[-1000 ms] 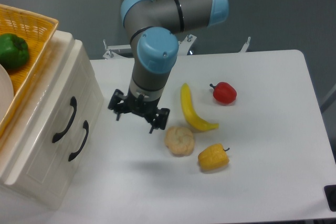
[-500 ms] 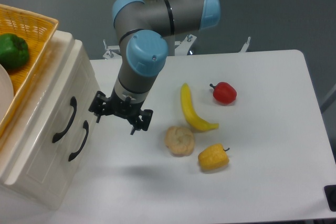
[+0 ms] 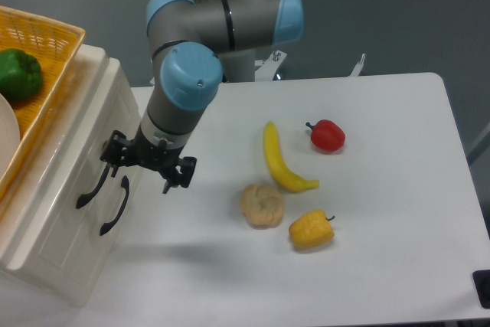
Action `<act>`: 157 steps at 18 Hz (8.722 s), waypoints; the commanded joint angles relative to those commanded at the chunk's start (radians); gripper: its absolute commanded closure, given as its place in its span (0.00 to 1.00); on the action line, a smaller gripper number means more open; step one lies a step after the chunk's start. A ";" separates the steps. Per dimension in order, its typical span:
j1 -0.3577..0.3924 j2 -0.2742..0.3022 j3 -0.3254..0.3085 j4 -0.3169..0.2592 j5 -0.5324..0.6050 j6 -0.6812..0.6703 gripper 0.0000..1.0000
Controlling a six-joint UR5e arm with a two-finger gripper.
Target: Slide the top white drawer open
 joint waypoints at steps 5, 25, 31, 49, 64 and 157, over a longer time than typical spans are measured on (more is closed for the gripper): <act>-0.012 -0.002 -0.006 0.002 0.000 0.000 0.00; -0.029 -0.028 -0.011 0.008 0.011 -0.017 0.00; -0.029 -0.034 -0.009 0.017 0.015 -0.002 0.00; -0.022 -0.032 0.003 0.021 0.071 0.121 0.00; 0.025 -0.040 0.015 0.021 0.072 0.143 0.00; 0.245 -0.072 0.055 0.005 -0.063 0.201 0.00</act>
